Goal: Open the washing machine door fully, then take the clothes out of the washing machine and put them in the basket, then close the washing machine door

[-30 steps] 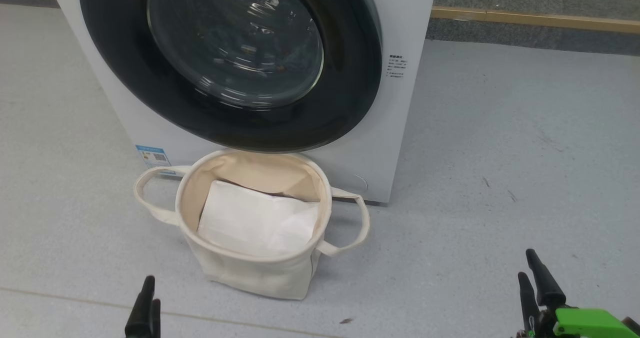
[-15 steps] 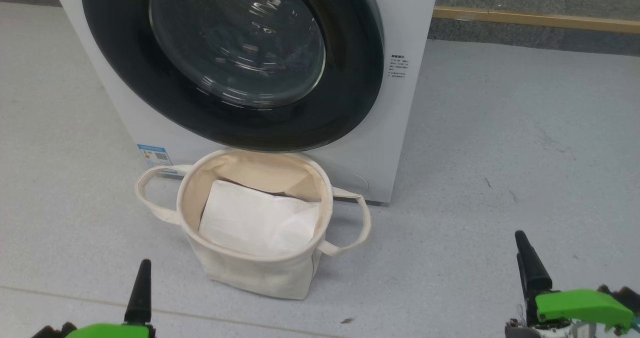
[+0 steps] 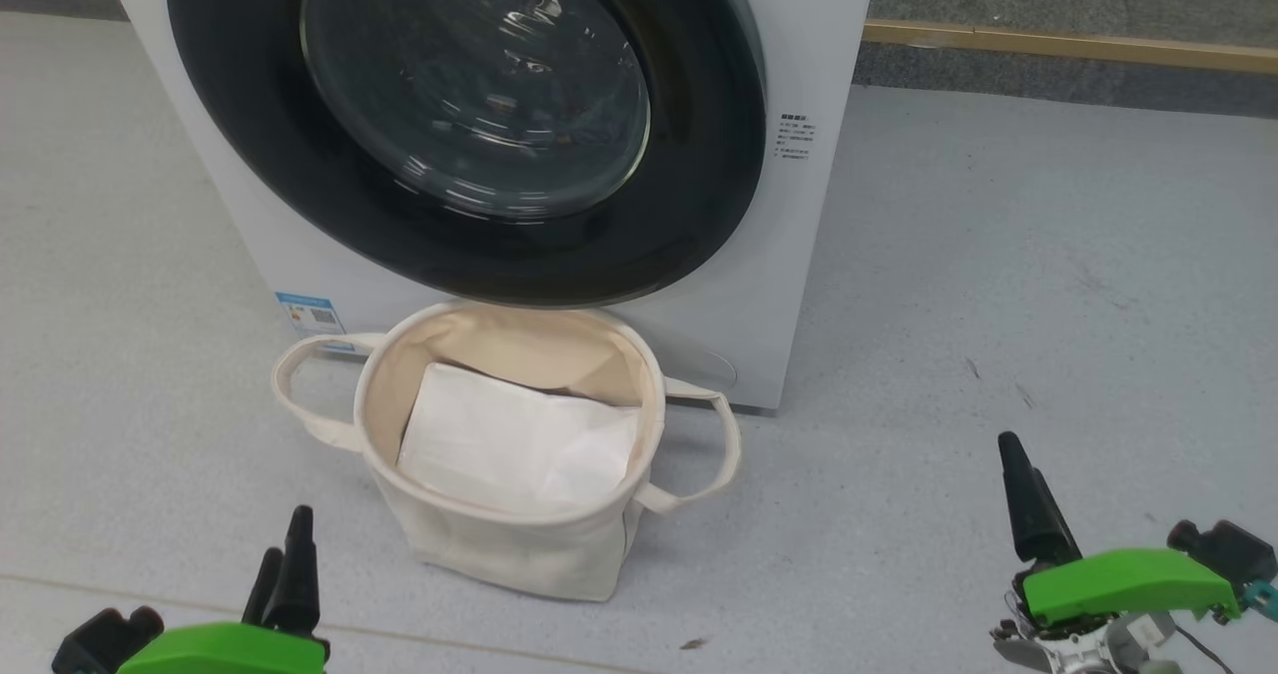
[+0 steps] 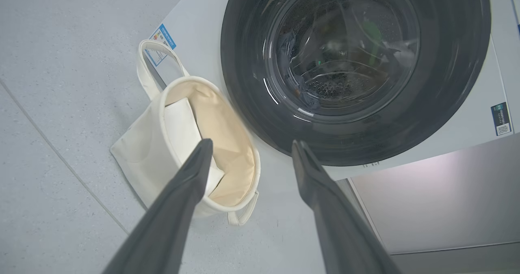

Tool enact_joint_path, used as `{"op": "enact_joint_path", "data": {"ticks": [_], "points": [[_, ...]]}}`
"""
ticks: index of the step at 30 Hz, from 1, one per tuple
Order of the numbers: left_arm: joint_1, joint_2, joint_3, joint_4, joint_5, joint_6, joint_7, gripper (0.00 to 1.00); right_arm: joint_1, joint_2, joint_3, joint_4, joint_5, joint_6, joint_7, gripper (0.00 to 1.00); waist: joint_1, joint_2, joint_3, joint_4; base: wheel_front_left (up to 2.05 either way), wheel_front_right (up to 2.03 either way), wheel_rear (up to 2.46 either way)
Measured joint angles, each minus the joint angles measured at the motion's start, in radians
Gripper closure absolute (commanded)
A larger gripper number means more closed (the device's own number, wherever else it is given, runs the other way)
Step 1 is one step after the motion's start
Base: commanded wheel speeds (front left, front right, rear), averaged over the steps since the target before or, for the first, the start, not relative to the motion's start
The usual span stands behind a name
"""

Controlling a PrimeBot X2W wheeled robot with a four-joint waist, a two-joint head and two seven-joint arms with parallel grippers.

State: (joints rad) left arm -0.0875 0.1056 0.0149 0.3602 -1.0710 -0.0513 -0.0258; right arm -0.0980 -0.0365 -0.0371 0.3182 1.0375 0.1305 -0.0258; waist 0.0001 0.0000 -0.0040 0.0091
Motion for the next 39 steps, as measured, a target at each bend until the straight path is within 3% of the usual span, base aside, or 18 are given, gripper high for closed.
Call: {"op": "enact_joint_path", "data": {"ticks": [39], "points": [[-0.068, 0.079, -0.082, 0.006, 0.452, 0.069, -0.108, 0.00, -0.068, -0.002, 0.051, -0.022, -0.501, 0.000, -0.110, 0.00, 0.0000, 0.0000, -0.021, 0.001, 0.00, 0.00, 0.00]]}}
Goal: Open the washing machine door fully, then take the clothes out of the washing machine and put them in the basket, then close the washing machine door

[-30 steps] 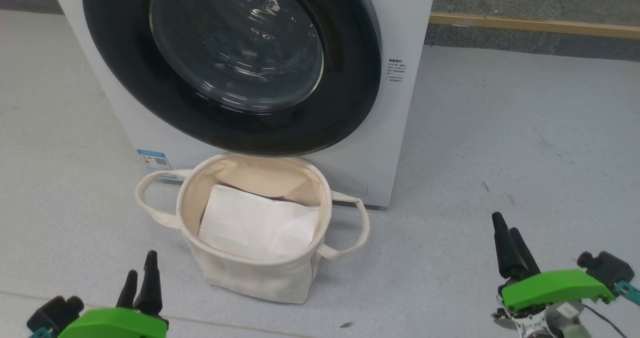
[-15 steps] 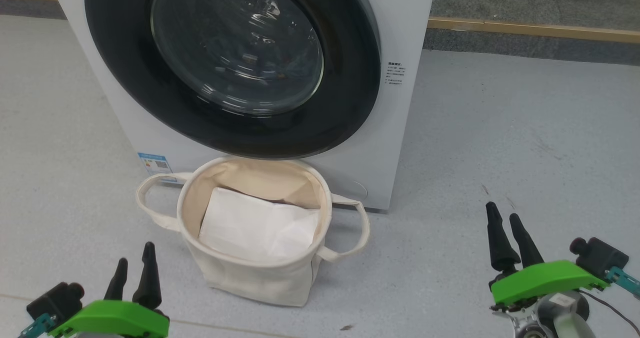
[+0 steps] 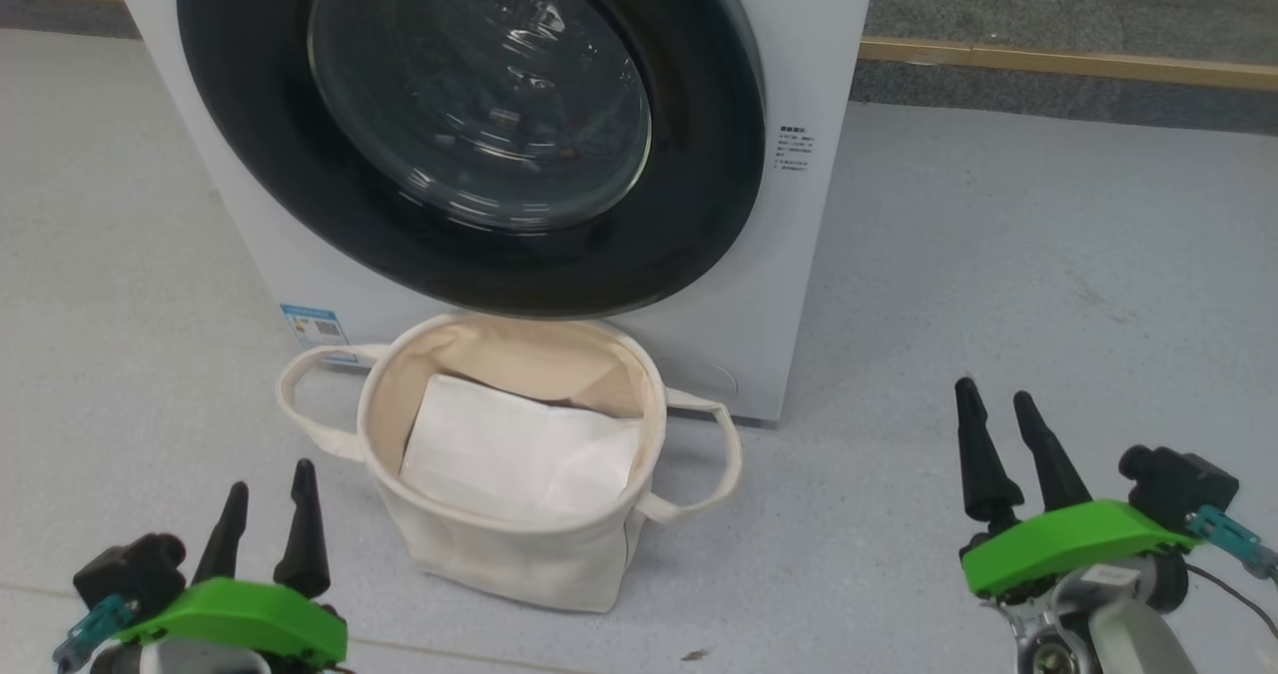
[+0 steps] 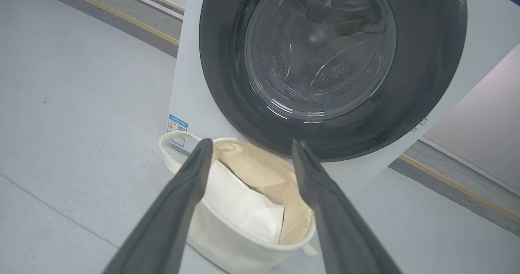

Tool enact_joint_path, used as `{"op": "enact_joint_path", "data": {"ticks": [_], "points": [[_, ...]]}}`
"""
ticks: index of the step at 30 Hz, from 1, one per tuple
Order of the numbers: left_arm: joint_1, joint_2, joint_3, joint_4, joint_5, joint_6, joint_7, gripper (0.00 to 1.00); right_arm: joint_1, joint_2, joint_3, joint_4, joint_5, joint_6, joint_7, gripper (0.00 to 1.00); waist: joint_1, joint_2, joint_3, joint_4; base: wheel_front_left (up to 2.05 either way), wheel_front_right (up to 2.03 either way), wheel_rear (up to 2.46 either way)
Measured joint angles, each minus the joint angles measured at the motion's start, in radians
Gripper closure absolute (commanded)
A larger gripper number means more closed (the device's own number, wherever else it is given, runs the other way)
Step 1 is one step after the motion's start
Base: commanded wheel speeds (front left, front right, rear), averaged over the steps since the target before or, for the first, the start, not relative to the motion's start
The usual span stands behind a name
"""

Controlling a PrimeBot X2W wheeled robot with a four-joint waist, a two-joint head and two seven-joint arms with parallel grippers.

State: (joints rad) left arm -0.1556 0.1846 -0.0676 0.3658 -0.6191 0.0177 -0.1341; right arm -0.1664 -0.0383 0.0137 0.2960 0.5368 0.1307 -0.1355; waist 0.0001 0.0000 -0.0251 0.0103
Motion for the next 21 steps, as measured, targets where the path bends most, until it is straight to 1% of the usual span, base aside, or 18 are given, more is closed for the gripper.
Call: {"op": "enact_joint_path", "data": {"ticks": [4, 10, 15, 21], "points": [[-0.011, 0.005, -0.009, -0.002, 0.041, 0.009, -0.010, 0.00, -0.009, 0.000, 0.003, -0.004, -0.045, 0.000, -0.009, 0.00, 0.0000, 0.0000, -0.004, 0.002, 0.00, 0.00, 0.00], [-0.016, 0.008, -0.012, -0.010, 0.081, 0.010, -0.029, 0.00, -0.016, -0.001, 0.008, -0.009, -0.101, 0.000, -0.026, 0.00, 0.0000, 0.0000, -0.013, 0.002, 0.00, 0.00, 0.00], [-0.019, 0.021, -0.021, -0.012, 0.142, 0.014, -0.044, 0.00, -0.018, -0.002, 0.010, -0.012, -0.158, 0.000, -0.040, 0.00, 0.0000, 0.0000, -0.018, 0.001, 0.00, 0.00, 0.00], [-0.039, 0.034, -0.039, -0.026, 0.196, 0.007, -0.060, 0.00, -0.036, -0.002, 0.011, -0.020, -0.228, 0.000, -0.060, 0.00, 0.0000, 0.0000, -0.021, -0.001, 0.00, 0.00, 0.00]]}}
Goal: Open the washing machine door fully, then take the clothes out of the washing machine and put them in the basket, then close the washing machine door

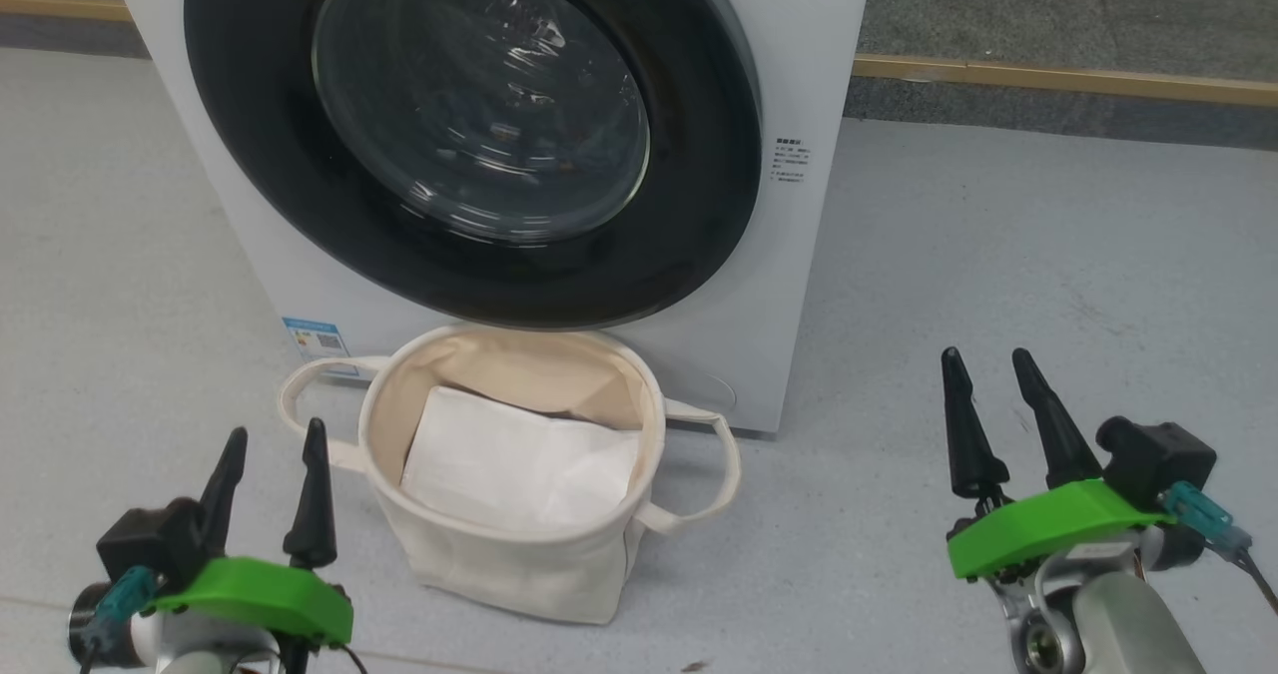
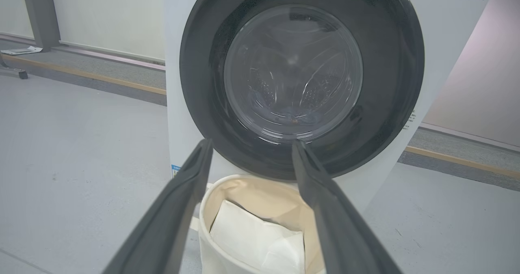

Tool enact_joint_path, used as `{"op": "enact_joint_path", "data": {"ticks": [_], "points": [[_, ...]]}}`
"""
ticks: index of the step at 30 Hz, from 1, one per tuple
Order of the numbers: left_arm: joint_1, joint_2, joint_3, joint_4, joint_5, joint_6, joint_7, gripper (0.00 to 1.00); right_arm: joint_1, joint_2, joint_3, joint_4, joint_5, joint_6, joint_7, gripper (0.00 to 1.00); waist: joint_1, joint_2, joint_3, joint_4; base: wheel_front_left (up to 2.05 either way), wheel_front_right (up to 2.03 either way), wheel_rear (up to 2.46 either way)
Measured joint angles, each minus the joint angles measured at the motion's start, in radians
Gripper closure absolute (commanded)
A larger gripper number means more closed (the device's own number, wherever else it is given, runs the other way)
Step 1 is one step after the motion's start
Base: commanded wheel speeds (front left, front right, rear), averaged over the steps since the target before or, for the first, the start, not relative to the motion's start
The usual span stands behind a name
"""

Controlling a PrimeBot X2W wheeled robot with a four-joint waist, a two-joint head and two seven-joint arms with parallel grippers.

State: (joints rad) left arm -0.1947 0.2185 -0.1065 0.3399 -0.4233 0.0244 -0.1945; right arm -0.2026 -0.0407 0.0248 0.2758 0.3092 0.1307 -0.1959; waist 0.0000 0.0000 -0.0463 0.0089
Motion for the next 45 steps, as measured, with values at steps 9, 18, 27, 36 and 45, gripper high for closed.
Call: {"op": "enact_joint_path", "data": {"ticks": [9, 18, 27, 36, 45], "points": [[-0.005, 0.007, -0.002, -0.016, 0.060, -0.026, -0.029, 0.00, -0.010, -0.002, 0.022, -0.003, -0.080, 0.000, -0.029, 0.00, 0.0000, 0.0000, -0.004, -0.003, 0.00, 0.00, 0.00], [-0.020, 0.010, 0.002, -0.026, 0.125, -0.036, -0.055, 0.00, -0.039, -0.003, 0.033, -0.006, -0.156, 0.000, -0.053, 0.00, 0.0000, 0.0000, -0.008, -0.001, 0.00, 0.00, 0.00], [-0.027, 0.006, 0.024, -0.028, 0.094, -0.068, -0.055, 0.00, -0.039, -0.003, 0.038, -0.004, -0.125, 0.000, -0.053, 0.00, 0.0000, 0.0000, -0.007, -0.004, 0.00, 0.00, 0.00], [-0.030, 0.001, 0.034, -0.028, 0.049, -0.086, -0.055, 0.00, -0.039, -0.003, 0.038, 0.007, -0.092, 0.000, -0.053, 0.00, 0.0000, 0.0000, -0.006, -0.011, 0.00, 0.00, 0.00], [-0.031, 0.001, 0.028, -0.028, 0.049, -0.086, -0.055, 0.00, -0.040, -0.004, 0.052, 0.003, -0.043, 0.000, -0.053, 0.00, 0.0000, 0.0000, 0.003, -0.009, 0.00, 0.00, 0.00]]}}
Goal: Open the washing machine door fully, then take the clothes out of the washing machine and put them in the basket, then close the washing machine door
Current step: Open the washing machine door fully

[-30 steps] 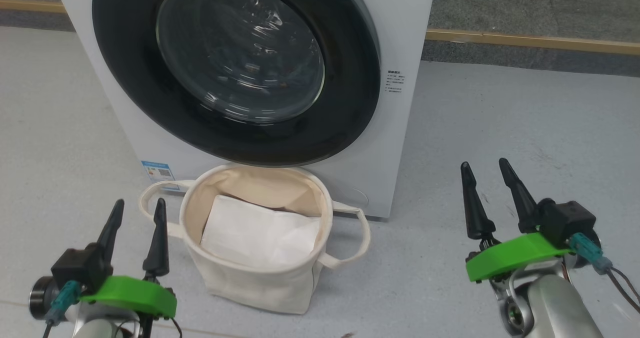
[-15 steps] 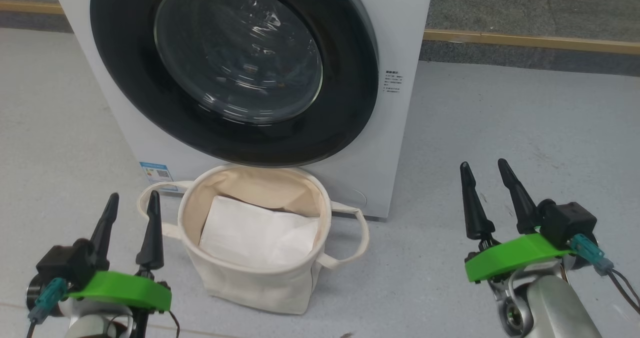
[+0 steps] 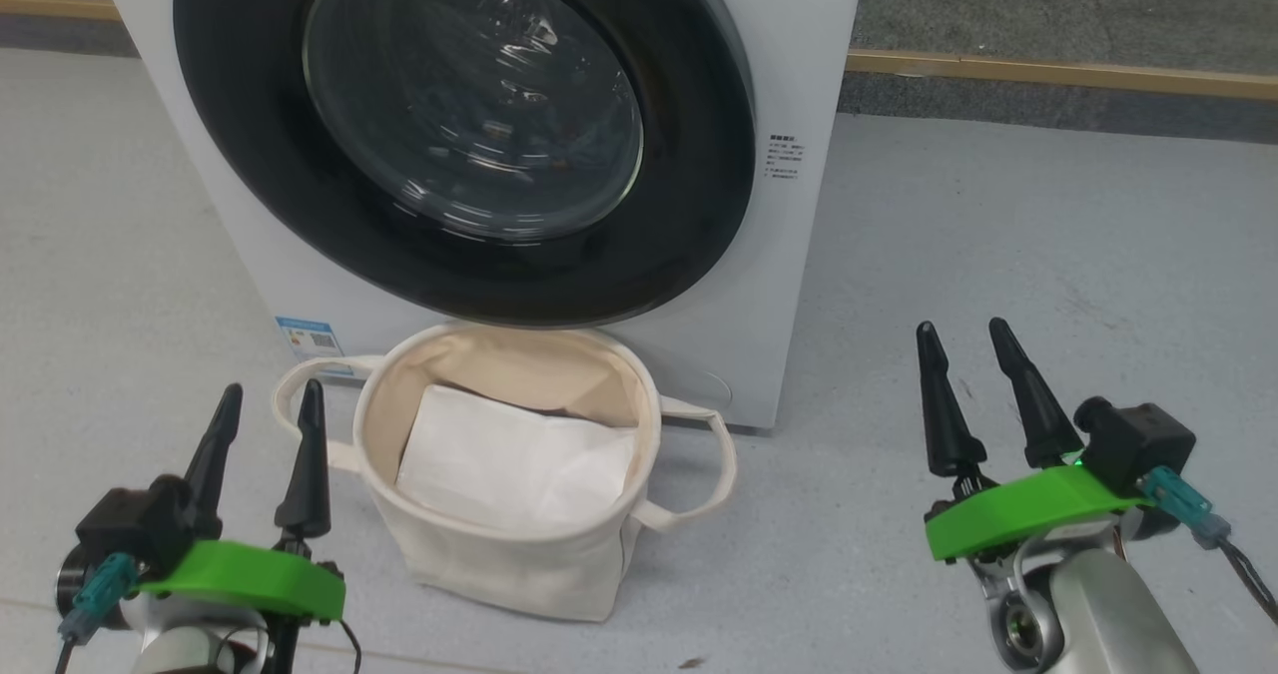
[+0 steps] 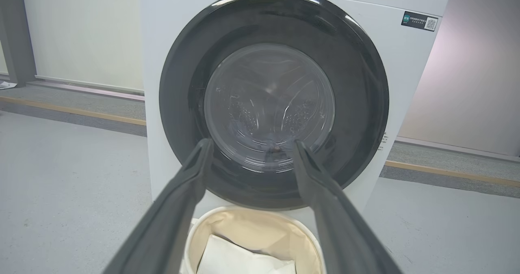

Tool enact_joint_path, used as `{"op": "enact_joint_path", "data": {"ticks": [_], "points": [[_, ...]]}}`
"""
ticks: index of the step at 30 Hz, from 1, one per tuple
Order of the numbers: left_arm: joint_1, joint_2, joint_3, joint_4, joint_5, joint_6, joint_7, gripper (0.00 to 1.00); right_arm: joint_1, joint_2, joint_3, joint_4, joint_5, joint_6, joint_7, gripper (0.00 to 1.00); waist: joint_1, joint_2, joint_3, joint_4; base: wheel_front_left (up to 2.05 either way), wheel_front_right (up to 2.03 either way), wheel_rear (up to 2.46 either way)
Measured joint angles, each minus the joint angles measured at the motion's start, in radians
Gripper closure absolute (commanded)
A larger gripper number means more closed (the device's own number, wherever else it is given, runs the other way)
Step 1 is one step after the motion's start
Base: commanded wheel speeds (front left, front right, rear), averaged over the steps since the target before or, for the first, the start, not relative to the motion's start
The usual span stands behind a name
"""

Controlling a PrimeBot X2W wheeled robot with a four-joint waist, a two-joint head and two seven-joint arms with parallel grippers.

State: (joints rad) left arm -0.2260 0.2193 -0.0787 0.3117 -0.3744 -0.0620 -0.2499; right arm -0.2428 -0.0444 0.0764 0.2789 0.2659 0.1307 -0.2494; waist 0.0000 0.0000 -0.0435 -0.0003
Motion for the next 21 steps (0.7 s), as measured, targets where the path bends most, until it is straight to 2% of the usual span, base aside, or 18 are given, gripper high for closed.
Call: {"op": "enact_joint_path", "data": {"ticks": [5, 10, 11, 12, 16, 21], "points": [[-0.001, 0.000, -0.002, -0.006, -0.010, 0.000, 0.000, 0.00, -0.012, 0.000, 0.009, 0.006, 0.054, 0.000, 0.000, 0.00, 0.0000, 0.0000, 0.010, 0.004, 0.00, 0.00, 0.00], [-0.002, -0.003, -0.012, -0.021, -0.010, 0.000, 0.000, 0.00, -0.055, 0.000, 0.014, 0.032, 0.169, 0.000, 0.000, 0.00, 0.0000, 0.0000, 0.028, 0.014, 0.00, 0.00, 0.00], [-0.002, -0.007, -0.015, -0.026, -0.011, 0.000, 0.000, 0.00, -0.065, 0.000, 0.013, 0.038, 0.203, 0.000, 0.000, 0.12, 0.0000, 0.0000, 0.032, 0.017, 0.00, 0.00, 0.00], [-0.002, -0.010, -0.017, -0.032, -0.016, 0.000, 0.000, 0.00, -0.076, -0.001, 0.013, 0.044, 0.235, 0.000, 0.000, 0.99, 0.0000, 0.0000, 0.037, 0.020, 0.00, 0.00, 0.00], [-0.002, -0.026, -0.022, -0.067, -0.016, 0.000, 0.000, 0.00, -0.133, -0.014, 0.004, 0.068, 0.424, 0.000, 0.009, 1.00, 0.0000, 0.0000, 0.063, 0.034, 0.00, 0.00, 0.00], [-0.004, -0.049, -0.025, -0.117, -0.016, 0.000, -0.006, 0.00, -0.269, -0.058, -0.072, 0.099, 0.838, 0.000, 0.181, 1.00, 0.0000, 0.0000, 0.120, 0.050, 0.00, 0.00, 0.00]]}}
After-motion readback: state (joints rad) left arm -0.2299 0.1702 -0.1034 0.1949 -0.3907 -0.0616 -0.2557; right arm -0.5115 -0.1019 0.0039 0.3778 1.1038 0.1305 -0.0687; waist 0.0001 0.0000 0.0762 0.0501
